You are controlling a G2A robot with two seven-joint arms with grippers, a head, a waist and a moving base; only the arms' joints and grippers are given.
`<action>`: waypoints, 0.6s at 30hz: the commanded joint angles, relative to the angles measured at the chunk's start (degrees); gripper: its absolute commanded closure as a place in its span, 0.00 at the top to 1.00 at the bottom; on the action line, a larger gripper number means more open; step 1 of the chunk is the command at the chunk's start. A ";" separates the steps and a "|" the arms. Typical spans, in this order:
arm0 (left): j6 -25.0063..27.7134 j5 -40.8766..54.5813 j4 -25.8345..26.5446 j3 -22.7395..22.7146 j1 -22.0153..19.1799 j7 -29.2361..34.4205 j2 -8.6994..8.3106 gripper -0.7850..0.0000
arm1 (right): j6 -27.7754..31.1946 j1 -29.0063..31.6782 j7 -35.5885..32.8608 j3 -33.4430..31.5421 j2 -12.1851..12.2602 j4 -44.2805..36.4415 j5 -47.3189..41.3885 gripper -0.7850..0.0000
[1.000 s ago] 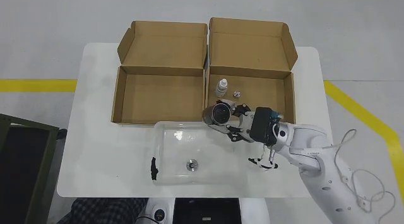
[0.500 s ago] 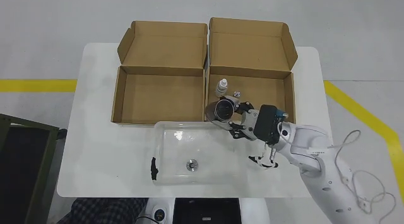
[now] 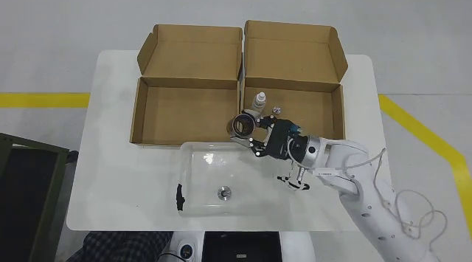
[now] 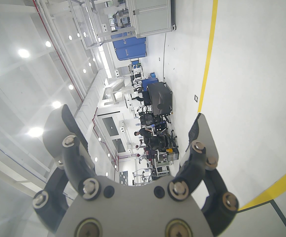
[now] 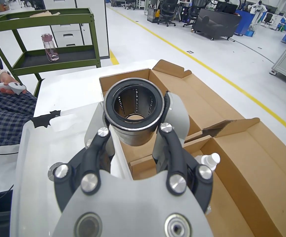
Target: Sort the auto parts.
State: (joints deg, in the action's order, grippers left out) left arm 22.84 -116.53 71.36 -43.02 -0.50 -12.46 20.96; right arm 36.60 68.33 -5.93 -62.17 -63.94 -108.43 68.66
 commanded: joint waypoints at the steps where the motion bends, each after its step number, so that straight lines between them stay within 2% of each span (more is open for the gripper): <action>1: 0.00 0.00 0.00 0.00 0.00 0.00 0.00 1.00 | -0.91 -1.52 -1.01 1.36 -0.34 0.81 0.27 0.00; 18: 0.00 0.00 0.00 0.00 0.00 0.00 0.00 1.00 | -8.46 -16.13 -9.84 12.39 -4.60 12.85 -1.35 0.00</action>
State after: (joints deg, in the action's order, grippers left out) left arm 22.84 -116.53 71.36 -43.02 -0.50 -12.46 20.96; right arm 28.85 53.18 -15.28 -50.36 -68.23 -96.50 67.41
